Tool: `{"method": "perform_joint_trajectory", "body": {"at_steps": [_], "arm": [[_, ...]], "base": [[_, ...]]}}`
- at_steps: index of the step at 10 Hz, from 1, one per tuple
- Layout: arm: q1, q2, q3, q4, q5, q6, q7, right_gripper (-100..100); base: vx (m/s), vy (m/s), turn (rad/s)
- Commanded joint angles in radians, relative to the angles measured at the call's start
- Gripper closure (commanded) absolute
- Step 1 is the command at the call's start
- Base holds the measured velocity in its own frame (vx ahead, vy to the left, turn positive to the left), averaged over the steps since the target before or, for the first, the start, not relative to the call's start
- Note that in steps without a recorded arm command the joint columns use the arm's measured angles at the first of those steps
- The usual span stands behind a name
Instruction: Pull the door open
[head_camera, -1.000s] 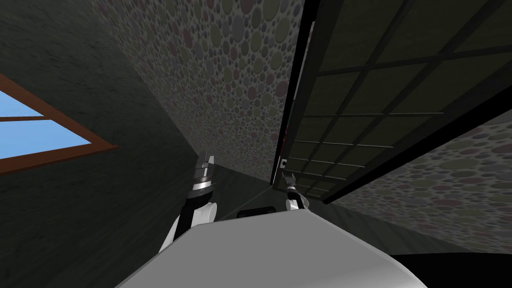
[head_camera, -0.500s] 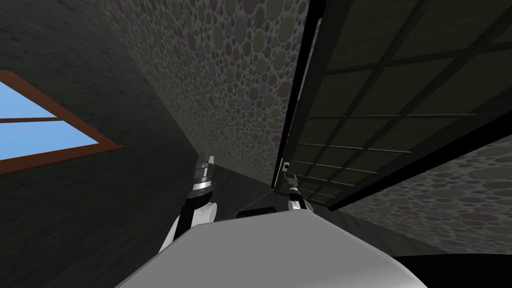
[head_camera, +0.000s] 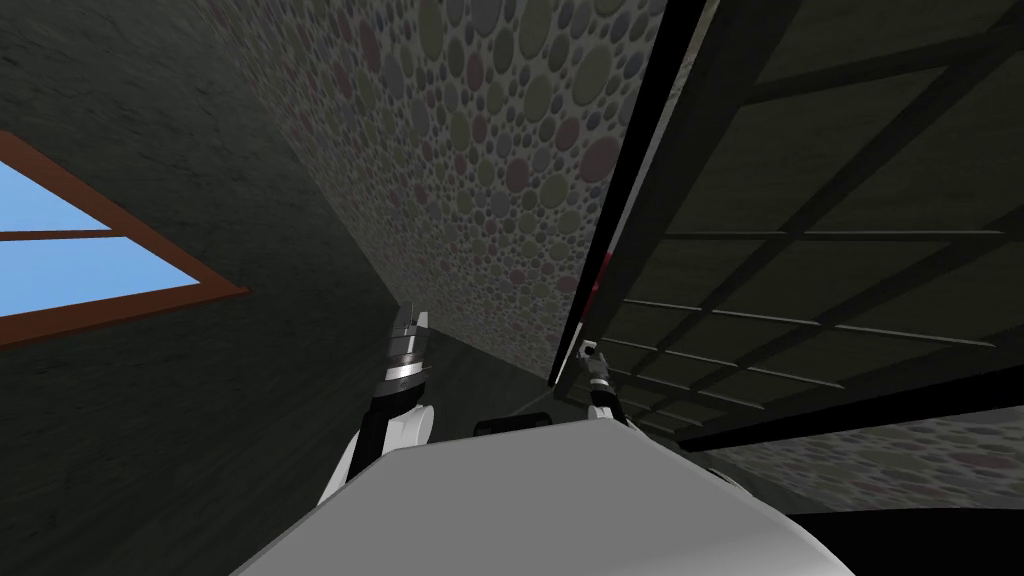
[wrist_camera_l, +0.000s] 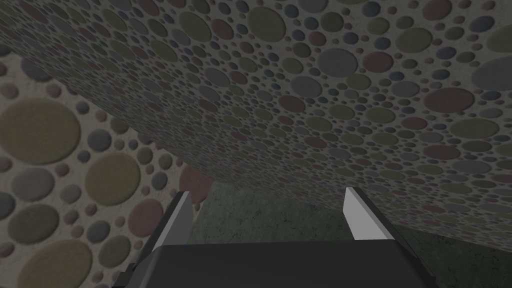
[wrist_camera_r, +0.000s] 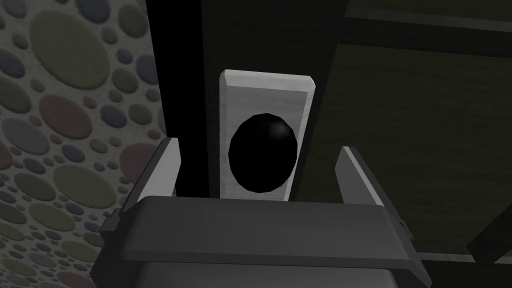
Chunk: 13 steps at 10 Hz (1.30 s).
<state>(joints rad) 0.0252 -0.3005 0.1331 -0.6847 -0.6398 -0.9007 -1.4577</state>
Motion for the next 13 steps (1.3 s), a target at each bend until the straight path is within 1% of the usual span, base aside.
{"method": "perform_joint_trajectory", "body": {"at_steps": [1,2,3,8,9,10,13], "arm": [[0.019,-0.015,-0.005,-0.016,-0.006,0.001,-0.012,-100],[0.018,-0.011,-0.005,-0.022,-0.005,0.005,-0.005,-100],[0.018,-0.011,-0.005,-0.022,-0.005,0.005,-0.005,100],[0.018,-0.011,-0.005,-0.022,-0.005,0.005,-0.005,100],[0.025,-0.022,0.014,-0.027,0.005,0.003,-0.022,100],[0.027,-0.025,0.019,-0.029,0.008,0.002,-0.027,100],[0.039,-0.044,0.054,-0.040,0.027,-0.006,-0.061,100]], "base": [[0.204,-0.018,0.083],[0.073,-0.006,-0.004],[-0.015,0.002,0.002],[-0.012,-0.001,0.002],[-0.121,0.002,0.067],[-0.180,-0.019,0.065],[-0.198,-0.013,0.065]]}}
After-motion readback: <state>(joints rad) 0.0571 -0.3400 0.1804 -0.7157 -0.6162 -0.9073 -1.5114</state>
